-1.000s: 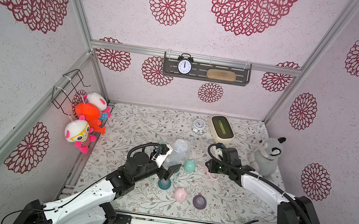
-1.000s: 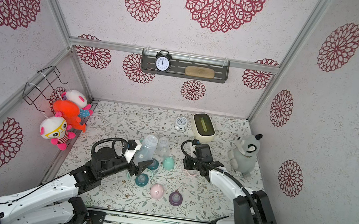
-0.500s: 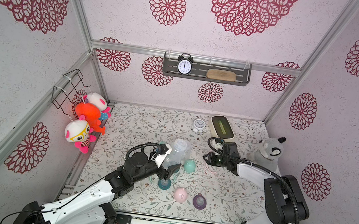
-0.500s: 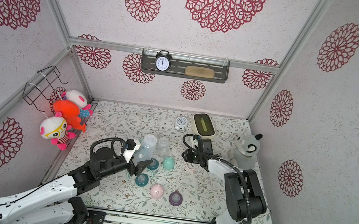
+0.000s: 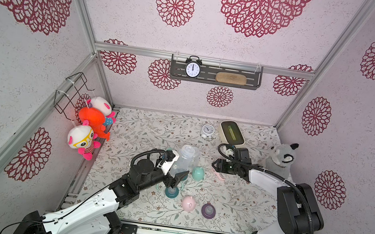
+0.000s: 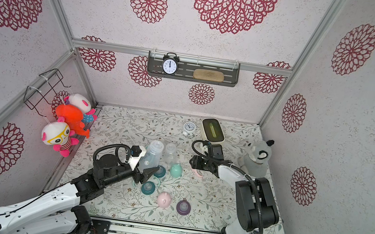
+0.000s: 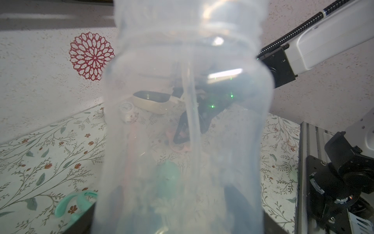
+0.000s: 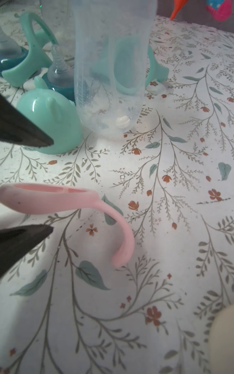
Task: Assemble the baby bottles
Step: Move the handle to the center of the board, then pick up the handle at the center of the board.
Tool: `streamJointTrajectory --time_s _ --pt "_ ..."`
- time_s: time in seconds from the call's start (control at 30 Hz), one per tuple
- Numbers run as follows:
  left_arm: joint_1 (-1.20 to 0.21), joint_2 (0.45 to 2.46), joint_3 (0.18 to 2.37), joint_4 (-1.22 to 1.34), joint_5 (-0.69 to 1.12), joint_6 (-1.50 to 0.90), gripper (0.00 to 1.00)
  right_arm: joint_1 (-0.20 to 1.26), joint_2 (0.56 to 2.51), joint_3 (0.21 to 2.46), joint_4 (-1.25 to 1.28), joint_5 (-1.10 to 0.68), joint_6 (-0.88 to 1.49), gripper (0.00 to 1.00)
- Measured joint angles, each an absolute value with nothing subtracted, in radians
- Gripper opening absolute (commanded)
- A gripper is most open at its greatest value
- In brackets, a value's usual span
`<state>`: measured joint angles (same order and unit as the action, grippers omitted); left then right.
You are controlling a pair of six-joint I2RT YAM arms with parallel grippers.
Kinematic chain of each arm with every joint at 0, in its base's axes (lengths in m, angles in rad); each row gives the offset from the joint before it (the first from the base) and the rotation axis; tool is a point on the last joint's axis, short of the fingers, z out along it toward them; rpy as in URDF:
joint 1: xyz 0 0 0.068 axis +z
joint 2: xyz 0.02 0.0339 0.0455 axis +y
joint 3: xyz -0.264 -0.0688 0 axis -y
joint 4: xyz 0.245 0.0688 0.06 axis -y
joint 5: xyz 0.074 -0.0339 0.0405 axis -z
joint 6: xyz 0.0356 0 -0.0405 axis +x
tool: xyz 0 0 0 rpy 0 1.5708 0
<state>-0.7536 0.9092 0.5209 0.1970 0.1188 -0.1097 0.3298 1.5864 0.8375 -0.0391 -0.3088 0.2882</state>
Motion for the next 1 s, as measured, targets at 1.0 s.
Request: streamJointTrajectory --time_s 1.0 --pt "-0.754 0.904 0.521 0.196 0.12 -0.11 0.01 0.468 1.549 0.686 -0.004 -0.194 0.28 0.64"
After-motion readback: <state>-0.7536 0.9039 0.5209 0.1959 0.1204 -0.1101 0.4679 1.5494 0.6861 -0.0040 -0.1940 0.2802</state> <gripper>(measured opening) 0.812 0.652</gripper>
